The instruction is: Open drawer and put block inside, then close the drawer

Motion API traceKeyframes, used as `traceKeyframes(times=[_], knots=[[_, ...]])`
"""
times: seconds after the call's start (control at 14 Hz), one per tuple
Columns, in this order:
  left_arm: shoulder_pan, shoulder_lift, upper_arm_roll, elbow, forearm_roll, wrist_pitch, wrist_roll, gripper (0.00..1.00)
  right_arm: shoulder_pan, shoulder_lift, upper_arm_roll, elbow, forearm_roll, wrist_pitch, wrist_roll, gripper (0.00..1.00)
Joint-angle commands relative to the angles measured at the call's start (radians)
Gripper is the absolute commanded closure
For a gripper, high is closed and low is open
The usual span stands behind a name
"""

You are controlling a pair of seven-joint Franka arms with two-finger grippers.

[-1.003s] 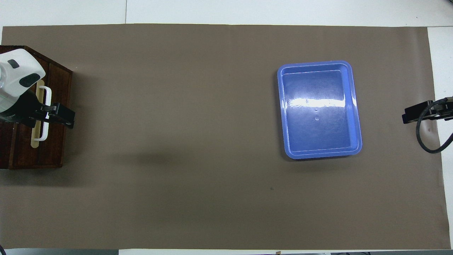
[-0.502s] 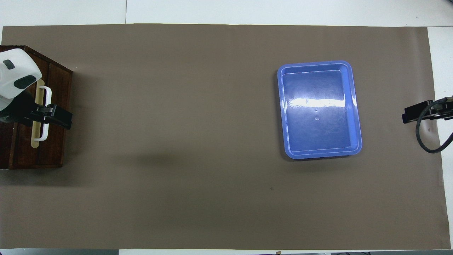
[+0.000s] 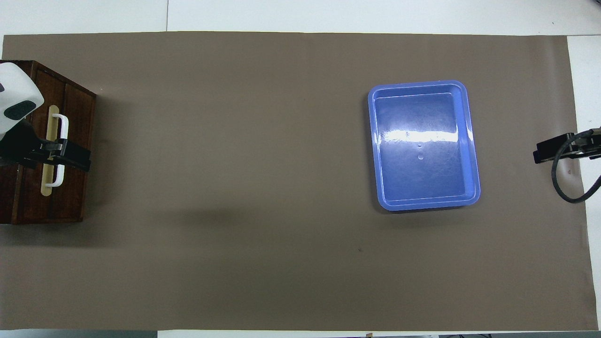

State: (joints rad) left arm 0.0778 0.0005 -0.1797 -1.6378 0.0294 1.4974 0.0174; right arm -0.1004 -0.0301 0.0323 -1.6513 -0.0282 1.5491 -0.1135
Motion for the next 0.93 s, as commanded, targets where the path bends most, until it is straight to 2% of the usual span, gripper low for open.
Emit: traceKeyframes(times=[0.0,0.29,0.86], knots=[[-0.02,-0.011,0.029,0.013,-0.028,-0.011,-0.028,0.0,-0.012,-0.016,0.011,-0.018,0.008,0.019,-0.005,0.0],[-0.021,-0.025,0.029,0.0,-0.031,0.038,-0.037,0.0,-0.012,-0.014,0.011,-0.016,0.01,0.02,-0.005,0.0],[-0.021,-0.02,0.043,0.01,-0.063,0.044,-0.044,0.0,-0.012,-0.014,0.011,-0.016,0.011,0.022,-0.005,0.0]])
